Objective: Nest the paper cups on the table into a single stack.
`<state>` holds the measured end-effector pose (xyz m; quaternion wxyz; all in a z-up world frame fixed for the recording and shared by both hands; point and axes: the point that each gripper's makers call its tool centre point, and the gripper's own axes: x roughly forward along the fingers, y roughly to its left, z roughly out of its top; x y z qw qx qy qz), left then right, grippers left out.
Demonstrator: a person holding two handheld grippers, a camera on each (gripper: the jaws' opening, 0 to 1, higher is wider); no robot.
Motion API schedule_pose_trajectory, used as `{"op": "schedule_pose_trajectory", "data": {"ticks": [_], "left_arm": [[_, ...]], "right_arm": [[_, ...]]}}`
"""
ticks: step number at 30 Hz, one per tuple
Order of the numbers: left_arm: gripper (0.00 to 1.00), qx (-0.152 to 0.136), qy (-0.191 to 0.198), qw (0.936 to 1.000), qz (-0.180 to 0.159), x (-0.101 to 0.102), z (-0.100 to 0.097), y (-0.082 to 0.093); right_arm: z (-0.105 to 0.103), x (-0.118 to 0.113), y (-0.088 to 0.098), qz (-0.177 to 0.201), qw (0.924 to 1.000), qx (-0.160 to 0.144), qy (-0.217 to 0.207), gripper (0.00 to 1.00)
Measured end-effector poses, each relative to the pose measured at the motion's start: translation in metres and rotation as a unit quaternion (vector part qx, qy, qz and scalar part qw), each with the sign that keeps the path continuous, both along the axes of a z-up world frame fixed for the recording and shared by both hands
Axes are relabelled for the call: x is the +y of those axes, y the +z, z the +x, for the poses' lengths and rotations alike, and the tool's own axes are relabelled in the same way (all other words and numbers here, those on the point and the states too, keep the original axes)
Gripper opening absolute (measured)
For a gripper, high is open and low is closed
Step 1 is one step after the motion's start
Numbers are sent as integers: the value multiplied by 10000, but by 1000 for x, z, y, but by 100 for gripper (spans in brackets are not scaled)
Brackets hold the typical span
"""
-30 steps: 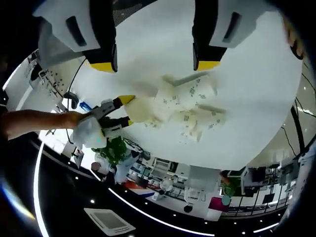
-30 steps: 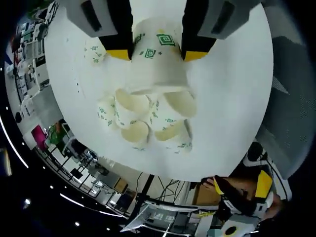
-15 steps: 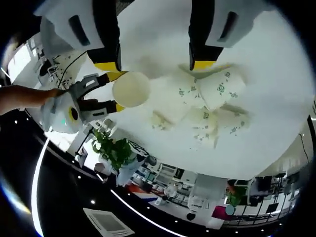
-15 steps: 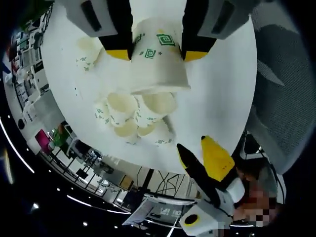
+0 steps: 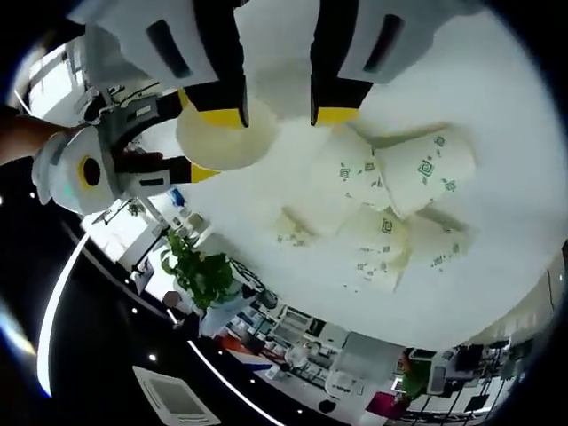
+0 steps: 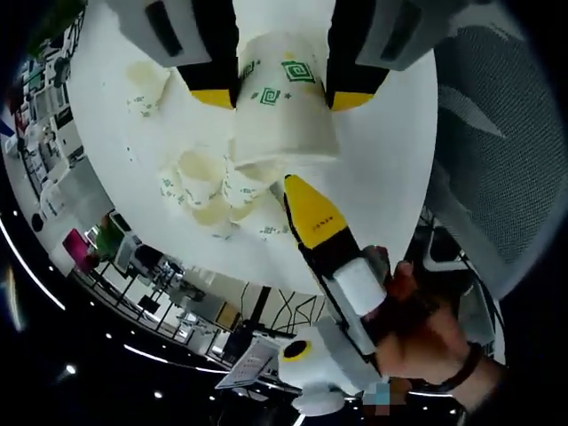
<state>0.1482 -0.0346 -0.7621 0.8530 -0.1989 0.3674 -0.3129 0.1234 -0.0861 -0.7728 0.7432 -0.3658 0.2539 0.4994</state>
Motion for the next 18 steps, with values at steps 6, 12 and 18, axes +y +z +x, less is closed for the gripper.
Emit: {"op": "schedule_pose_trajectory", "data": {"ticks": [6,12,18], "left_arm": [[14,121,-182,9997,95,-6,-6,-8],[4,185,-113,9996,203,-1,-6,-13],[0,-44,-190,9975,679,8,-3,-8]], "right_arm": [[-4,13,3,134,9999,-47,74,37],[-5,18,0,195,9998,2,32,37],[-7,14,-21,85,9997,211,-62,33]]}}
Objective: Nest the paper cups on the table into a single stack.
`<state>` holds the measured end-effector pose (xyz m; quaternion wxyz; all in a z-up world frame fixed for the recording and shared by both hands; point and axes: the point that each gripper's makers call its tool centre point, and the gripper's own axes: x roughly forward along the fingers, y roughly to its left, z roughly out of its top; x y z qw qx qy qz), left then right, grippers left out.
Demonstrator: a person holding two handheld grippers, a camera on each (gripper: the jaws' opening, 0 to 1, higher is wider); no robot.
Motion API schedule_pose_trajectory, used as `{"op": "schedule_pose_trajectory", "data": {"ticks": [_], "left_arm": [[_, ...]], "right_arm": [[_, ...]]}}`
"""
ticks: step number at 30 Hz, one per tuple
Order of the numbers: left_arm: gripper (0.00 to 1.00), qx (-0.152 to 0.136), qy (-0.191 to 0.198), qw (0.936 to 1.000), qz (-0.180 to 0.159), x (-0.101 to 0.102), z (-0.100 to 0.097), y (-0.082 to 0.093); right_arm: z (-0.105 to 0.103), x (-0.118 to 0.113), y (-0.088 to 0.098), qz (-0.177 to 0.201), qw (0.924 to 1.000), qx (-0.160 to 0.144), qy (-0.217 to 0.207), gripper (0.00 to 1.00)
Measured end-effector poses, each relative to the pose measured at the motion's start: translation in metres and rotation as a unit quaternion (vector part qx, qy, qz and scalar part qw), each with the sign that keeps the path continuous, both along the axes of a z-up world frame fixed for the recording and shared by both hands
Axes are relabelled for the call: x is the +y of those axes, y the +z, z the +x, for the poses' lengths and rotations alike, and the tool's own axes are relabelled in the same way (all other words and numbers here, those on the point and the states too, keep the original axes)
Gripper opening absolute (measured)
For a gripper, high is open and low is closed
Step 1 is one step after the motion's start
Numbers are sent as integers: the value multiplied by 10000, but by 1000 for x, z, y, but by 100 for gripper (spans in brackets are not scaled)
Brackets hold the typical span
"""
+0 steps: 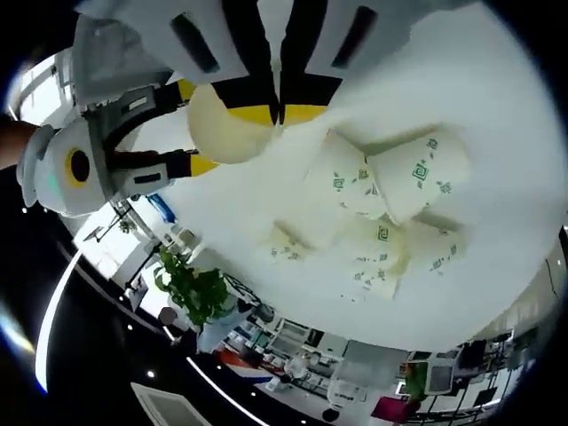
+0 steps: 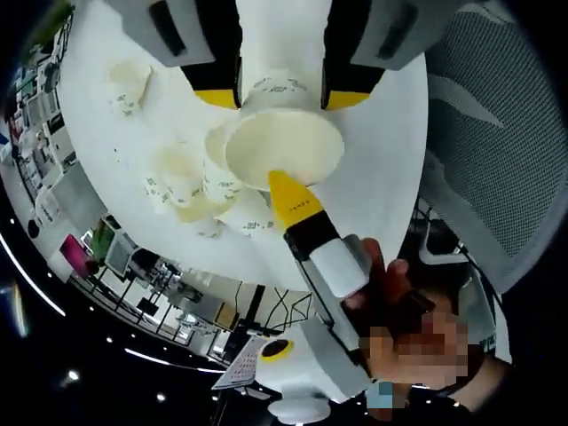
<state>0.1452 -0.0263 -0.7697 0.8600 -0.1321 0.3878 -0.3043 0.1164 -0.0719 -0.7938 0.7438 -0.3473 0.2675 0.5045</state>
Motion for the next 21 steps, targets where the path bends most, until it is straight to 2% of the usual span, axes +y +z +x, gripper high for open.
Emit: {"op": "schedule_pose_trajectory", "data": {"ticks": [2,4,6,11,15,21], "left_arm": [[0,19,-63,10000,-16,-1,0,2],[0,18,-124,9999,95,0,1,-1],[0,119,-93,9997,180,3,1,-6],[0,200,-88,9994,281,6,0,-5],[0,165,-194,9978,620,11,-1,-8],[0,234,-168,9976,629,15,0,-9]], "right_arm": [[0,1,-1,76,9999,19,-111,32],[1,4,-5,217,9992,173,-286,32],[4,5,-11,202,9992,200,-293,32],[-2,4,-8,147,9992,236,-289,32],[1,5,-13,207,9985,314,-397,32],[5,11,-22,194,9983,322,-443,32]]}}
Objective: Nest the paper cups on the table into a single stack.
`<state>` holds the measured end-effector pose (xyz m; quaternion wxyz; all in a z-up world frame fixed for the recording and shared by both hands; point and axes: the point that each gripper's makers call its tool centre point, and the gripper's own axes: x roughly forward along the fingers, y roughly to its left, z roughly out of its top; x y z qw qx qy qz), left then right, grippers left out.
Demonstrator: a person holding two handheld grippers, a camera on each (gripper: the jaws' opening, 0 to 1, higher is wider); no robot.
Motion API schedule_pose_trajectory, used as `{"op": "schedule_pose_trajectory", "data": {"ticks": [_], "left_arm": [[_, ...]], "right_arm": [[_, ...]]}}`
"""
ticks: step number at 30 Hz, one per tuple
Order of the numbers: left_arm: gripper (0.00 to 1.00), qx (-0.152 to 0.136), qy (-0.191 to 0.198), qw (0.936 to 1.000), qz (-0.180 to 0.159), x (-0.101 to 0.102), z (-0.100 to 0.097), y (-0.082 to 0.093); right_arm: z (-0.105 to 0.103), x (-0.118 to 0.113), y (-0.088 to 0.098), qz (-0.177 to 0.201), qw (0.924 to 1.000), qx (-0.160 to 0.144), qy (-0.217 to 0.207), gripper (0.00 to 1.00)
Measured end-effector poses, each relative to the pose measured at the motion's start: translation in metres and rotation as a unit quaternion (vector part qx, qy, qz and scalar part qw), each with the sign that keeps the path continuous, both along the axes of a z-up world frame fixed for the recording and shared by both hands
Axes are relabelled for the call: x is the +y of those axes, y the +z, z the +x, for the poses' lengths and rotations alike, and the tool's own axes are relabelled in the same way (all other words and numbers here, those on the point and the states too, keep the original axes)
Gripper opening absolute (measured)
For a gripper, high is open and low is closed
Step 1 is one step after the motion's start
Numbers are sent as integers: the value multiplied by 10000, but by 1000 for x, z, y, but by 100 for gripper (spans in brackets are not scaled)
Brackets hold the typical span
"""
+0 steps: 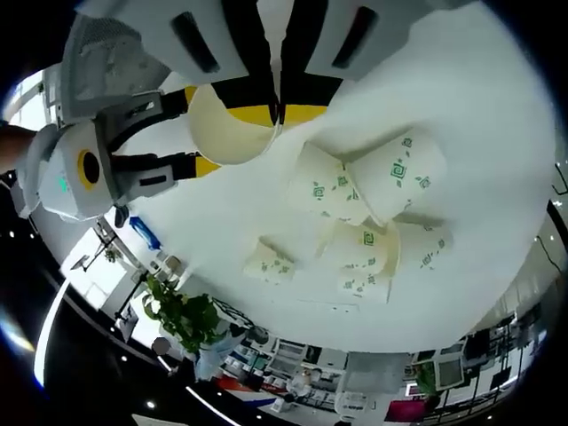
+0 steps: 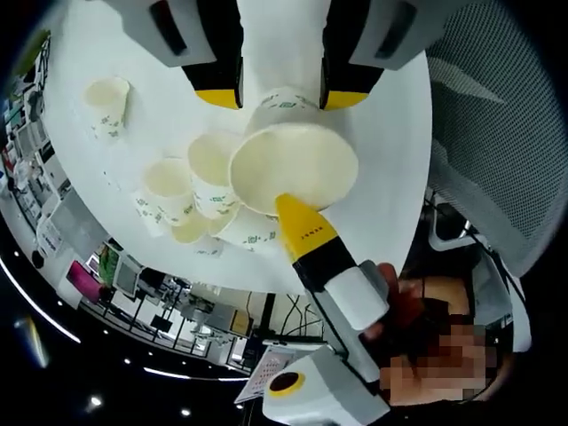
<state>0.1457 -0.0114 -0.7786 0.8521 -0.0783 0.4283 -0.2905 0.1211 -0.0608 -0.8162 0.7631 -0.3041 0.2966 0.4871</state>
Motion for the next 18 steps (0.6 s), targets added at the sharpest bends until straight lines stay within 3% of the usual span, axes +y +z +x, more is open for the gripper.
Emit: {"op": "schedule_pose_trajectory", "data": {"ticks": [18], "left_arm": [[4,98,64,9999,35,-1,-5,-1]], "right_arm": [[-1,2,-3,39,9999,75,-76,32]]}}
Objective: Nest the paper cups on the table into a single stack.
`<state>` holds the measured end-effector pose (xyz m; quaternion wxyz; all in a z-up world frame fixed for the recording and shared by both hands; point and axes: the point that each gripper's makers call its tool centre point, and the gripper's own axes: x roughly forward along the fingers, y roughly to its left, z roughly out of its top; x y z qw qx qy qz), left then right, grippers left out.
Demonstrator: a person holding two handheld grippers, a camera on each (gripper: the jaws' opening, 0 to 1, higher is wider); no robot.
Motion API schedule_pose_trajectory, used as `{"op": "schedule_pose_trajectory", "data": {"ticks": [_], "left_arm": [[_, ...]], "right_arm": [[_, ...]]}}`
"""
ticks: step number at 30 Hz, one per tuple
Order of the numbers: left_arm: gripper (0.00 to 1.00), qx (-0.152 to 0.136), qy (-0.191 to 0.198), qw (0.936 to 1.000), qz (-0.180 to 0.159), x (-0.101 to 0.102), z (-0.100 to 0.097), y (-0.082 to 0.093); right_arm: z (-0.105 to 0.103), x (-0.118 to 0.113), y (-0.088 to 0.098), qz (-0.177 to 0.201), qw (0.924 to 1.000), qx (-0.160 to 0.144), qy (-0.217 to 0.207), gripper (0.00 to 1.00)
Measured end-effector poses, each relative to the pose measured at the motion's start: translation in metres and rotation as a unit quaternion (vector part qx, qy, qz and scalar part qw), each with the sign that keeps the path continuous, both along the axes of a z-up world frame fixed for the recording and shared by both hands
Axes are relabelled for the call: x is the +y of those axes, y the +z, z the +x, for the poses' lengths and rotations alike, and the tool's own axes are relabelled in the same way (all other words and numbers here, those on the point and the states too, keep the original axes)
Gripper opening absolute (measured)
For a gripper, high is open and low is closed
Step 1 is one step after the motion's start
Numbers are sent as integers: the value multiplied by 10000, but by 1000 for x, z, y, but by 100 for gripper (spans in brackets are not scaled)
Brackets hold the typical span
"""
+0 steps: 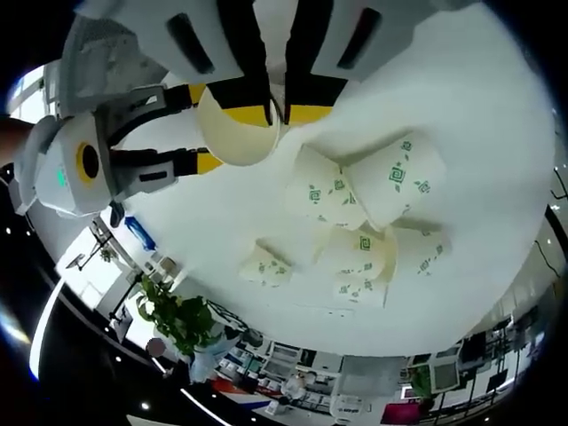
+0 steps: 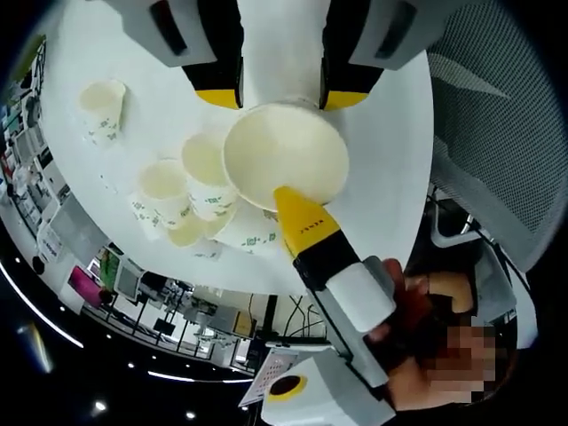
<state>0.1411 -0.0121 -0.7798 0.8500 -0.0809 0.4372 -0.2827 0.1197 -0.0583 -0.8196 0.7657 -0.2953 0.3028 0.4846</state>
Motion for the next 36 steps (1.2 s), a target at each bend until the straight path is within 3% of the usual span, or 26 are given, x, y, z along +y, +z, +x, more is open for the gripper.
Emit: {"op": "schedule_pose_trajectory", "data": {"ticks": [16,28,36], "left_arm": [[14,79,22,10000,15,5,-2,-5],[20,14,326,9991,-271,20,-15,-2],[24,-112,471,9984,-305,40,-24,1]], "right_arm": [[-3,-4,-5,-95,9999,47,54,35],[-8,-37,-9,-111,9988,225,-414,38],[-8,-65,-16,-351,9974,205,-591,39]]}}
